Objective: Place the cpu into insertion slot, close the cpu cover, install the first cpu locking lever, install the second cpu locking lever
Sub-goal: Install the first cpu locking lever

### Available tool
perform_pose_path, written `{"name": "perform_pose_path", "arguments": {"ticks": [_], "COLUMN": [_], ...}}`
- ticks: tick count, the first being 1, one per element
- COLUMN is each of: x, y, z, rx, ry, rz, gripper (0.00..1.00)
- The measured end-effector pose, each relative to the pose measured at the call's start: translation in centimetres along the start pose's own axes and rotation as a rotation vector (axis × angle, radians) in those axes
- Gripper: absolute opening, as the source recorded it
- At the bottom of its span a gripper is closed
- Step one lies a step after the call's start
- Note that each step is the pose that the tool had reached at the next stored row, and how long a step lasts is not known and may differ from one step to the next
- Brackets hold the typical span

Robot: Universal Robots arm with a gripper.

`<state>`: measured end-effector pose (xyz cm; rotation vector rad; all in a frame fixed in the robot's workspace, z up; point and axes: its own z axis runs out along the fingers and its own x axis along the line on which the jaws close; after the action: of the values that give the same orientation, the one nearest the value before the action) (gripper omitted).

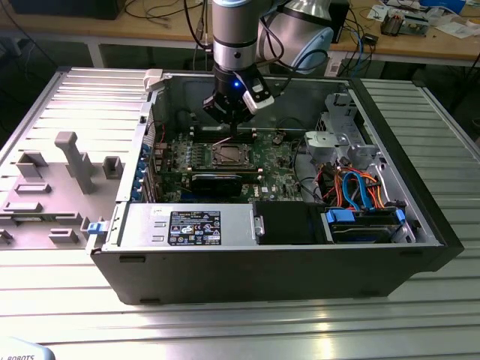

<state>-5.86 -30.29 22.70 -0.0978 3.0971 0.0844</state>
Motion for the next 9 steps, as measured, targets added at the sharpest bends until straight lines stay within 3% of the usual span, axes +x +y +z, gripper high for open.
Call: {"name": "perform_pose_path", "arguments": {"ticks": [9], "x": [0.0], "y": [0.0], "z": [0.03], "rx": [0.0], "ry": [0.0], "rz": [0.0], "gripper": [0.11]}}
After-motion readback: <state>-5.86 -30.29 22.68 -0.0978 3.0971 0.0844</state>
